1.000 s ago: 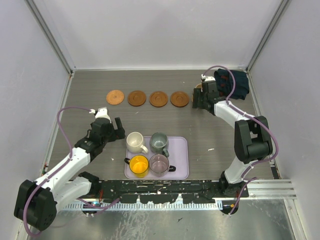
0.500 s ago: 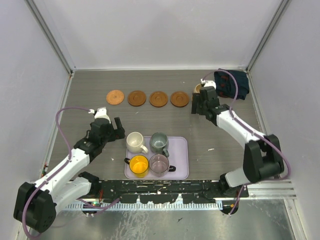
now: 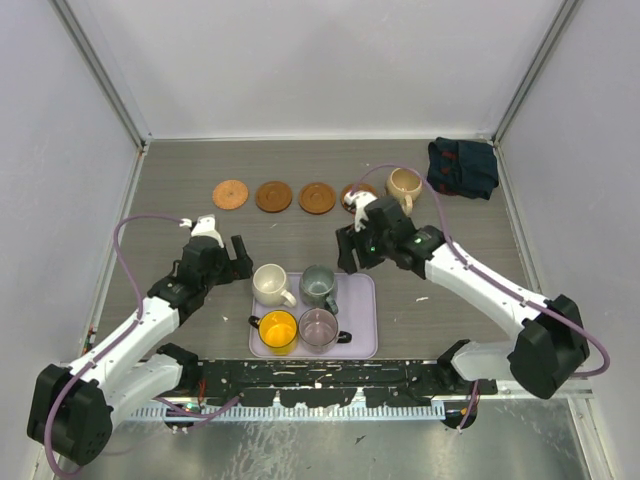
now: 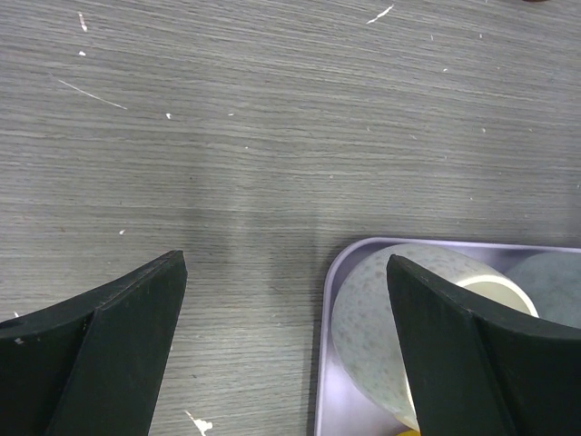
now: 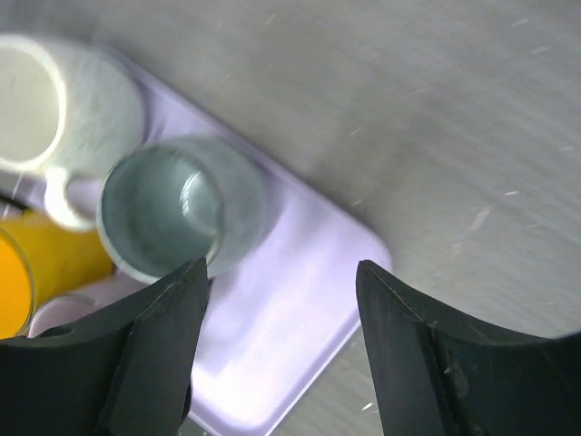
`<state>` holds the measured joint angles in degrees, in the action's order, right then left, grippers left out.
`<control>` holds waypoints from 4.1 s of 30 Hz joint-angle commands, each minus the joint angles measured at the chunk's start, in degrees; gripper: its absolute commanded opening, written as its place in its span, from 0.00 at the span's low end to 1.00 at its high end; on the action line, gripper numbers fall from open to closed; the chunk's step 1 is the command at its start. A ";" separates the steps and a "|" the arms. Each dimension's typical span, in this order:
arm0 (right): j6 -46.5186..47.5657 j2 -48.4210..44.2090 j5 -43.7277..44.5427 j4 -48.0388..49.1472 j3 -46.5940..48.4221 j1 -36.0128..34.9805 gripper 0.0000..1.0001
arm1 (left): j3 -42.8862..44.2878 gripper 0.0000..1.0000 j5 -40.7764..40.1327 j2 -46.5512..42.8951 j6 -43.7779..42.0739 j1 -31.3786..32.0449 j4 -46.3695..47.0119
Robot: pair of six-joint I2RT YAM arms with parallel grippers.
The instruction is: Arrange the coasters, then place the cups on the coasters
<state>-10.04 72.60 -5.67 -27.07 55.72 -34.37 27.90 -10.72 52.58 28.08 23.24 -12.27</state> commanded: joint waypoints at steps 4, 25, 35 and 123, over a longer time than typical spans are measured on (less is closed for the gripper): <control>-0.80 1.55 -5.23 -2.74 0.09 -8.93 0.72 | 0.10 0.93 2.22 -2.38 0.68 0.27 0.39; -4.48 9.08 -6.13 1.19 -3.91 -16.81 0.74 | -1.39 0.96 7.34 -12.64 5.71 6.85 -8.24; -6.54 13.53 0.30 1.27 -2.65 -19.76 0.62 | -2.32 0.96 6.42 -11.31 6.30 7.35 -7.14; -3.34 39.25 26.26 19.08 28.04 8.00 0.01 | 1.81 0.98 -2.07 2.22 1.58 7.34 4.46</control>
<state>-13.26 112.79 20.73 -13.78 81.03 -26.50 27.22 -11.68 54.92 30.39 30.37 -10.50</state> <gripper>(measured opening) 0.276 0.982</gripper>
